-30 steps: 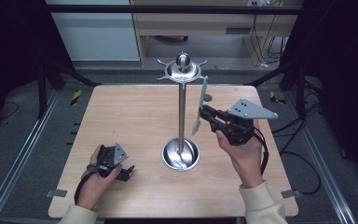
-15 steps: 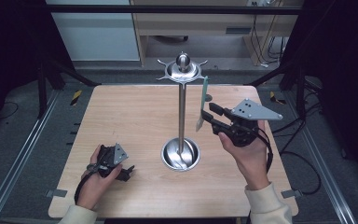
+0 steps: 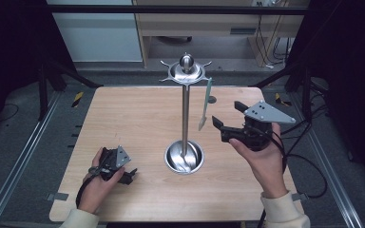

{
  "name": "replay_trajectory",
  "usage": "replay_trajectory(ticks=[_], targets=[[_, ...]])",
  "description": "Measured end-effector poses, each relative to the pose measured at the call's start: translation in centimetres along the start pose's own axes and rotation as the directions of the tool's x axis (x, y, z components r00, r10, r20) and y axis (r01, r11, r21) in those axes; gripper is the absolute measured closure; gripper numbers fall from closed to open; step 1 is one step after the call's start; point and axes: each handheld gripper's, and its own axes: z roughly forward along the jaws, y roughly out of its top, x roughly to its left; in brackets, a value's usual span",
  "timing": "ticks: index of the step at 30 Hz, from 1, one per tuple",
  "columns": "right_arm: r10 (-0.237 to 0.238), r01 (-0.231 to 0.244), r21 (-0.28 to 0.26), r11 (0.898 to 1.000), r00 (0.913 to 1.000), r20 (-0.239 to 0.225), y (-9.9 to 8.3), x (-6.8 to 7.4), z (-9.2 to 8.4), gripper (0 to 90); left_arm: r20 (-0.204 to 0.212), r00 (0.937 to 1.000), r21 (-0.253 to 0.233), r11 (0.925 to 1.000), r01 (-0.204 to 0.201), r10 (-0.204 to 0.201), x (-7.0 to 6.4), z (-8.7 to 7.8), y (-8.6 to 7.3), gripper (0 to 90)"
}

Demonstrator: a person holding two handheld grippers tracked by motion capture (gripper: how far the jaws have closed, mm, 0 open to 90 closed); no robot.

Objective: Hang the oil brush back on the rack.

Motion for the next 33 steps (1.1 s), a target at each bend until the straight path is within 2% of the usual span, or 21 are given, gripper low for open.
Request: replay_trajectory(ticks=[2,4,7,14,21,27,33], targets=[[0.003,-0.004,0.027,1.0,0.9995,0.03,-0.4,-0.6,-0.2,9.1,-0.006,1.0,-0.002,1.0,0.001,-0.001,0.1,0.0,0.0,3.1],[0.006,-0.007,0.034,0.999,0.999,0.044,-1.0,-1.1,-0.3,7.8,-0.006,1.0,-0.003,1.0,0.001,-0.001,0.1,-0.1,0.0,3.1],[0.001,-0.004,0.06,0.998,0.9986,0.052,-2.0,-1.8,-0.5,7.0,-0.007,1.0,-0.002,1.0,-0.001,0.001,0.1,-0.1,0.0,3.1],[0.026,-0.035,0.135,0.99,0.9974,0.067,-5.3,-2.8,-0.3,7.4,-0.006,1.0,-0.001,1.0,0.0,0.0,0.0,0.0,0.0,3.1],[0.044,-0.061,0.202,0.977,0.995,0.089,-7.9,-3.7,0.6,9.4,-0.006,1.0,-0.001,1.0,0.0,0.0,0.1,0.0,0.0,3.1],[0.059,-0.081,0.26,0.962,0.994,0.092,-10.1,-4.3,1.5,10.0,-0.006,1.0,-0.002,1.0,-0.001,0.001,0.0,0.0,0.0,3.1],[0.069,-0.094,0.297,0.95,0.9932,0.094,-11.9,-4.8,2.3,10.5,-0.006,1.0,-0.001,1.0,-0.001,0.001,0.0,0.0,0.0,3.1]])
